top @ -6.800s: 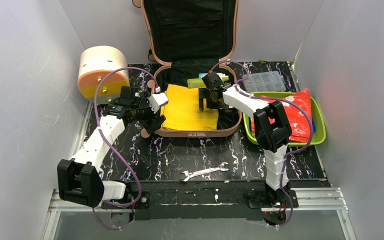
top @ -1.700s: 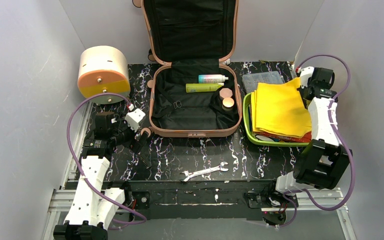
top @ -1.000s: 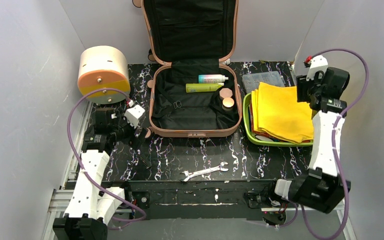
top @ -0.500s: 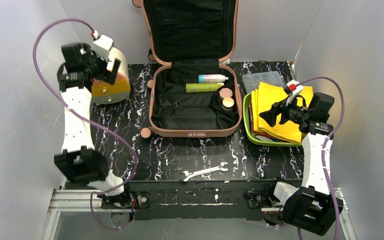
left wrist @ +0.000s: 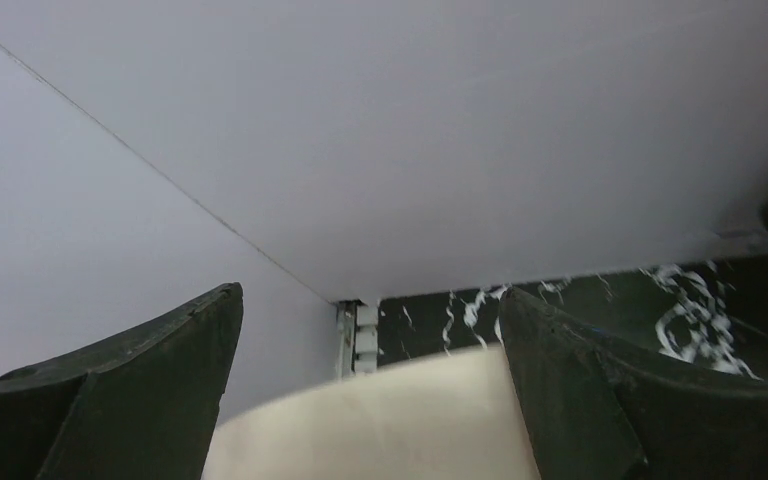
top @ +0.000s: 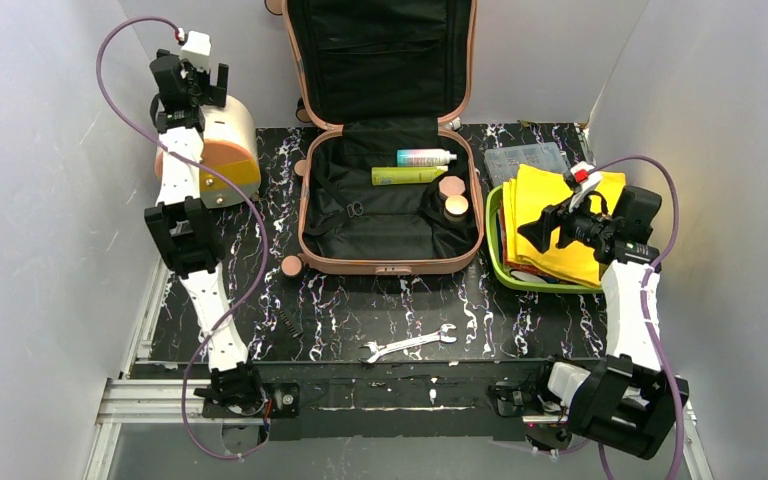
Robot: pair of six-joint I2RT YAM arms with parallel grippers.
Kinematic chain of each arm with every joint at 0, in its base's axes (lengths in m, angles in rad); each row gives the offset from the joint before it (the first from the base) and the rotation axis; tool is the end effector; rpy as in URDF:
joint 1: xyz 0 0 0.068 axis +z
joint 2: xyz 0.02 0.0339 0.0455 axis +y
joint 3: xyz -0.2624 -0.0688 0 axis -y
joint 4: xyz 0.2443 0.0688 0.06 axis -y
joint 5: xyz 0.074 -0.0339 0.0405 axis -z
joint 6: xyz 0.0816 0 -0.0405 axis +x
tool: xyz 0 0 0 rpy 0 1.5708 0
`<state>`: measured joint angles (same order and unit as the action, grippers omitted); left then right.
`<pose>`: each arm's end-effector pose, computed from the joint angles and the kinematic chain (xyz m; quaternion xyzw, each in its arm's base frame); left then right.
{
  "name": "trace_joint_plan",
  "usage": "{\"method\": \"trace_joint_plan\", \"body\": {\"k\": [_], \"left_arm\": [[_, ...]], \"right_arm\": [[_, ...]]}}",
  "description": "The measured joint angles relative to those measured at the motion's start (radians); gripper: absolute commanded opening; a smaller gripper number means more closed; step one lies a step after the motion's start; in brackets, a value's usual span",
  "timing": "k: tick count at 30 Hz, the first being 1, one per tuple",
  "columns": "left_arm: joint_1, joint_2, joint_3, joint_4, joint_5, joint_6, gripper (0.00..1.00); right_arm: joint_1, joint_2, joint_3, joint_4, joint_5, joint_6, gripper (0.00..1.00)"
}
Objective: Open, take out, and arrange the luggage
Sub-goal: Open the drawer of the storage box.
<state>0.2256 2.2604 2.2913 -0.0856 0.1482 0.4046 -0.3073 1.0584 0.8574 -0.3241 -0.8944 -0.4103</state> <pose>0.5717 0.1188 0.3750 0.1154 0.7167 0.1614 0.6685 0.2584 -0.0153 0.2895 -0.2559 0.7690 0.1927 0.5531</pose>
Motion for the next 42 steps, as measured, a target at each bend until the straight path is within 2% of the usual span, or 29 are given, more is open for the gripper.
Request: {"method": "trace_joint_plan", "body": {"k": [5,12,17,24,28,36,42], "left_arm": [[0.001,0.159,0.107,0.188,-0.069,-0.06,1.0],[0.002,0.234,0.133,0.474,-0.108,-0.054,0.99],[0.005,0.275,0.149,0.641,-0.099,0.056,0.99],[0.011,0.297,0.142,0.752,-0.054,0.277,0.99],[0.022,0.264,0.048,0.8,-0.017,0.351,0.99],[0.053,0.057,-0.276,0.864,0.111,0.418,0.99],[0.069,-0.003,-0.355,0.859,0.15,0.422,0.99]], "right_arm": [[0.0,0.069,-0.005,0.01,0.044,0.001,0.81],[0.0,0.132,-0.005,0.013,0.103,0.002,0.81],[0.0,0.141,-0.005,0.013,0.127,-0.003,0.8],[0.0,0.143,-0.005,0.013,0.136,-0.007,0.8],[0.0,0.143,-0.005,0.013,0.137,-0.009,0.79],[-0.008,0.143,-0.005,0.014,0.136,-0.01,0.79],[-0.013,0.143,-0.005,0.014,0.132,-0.008,0.79]]}}
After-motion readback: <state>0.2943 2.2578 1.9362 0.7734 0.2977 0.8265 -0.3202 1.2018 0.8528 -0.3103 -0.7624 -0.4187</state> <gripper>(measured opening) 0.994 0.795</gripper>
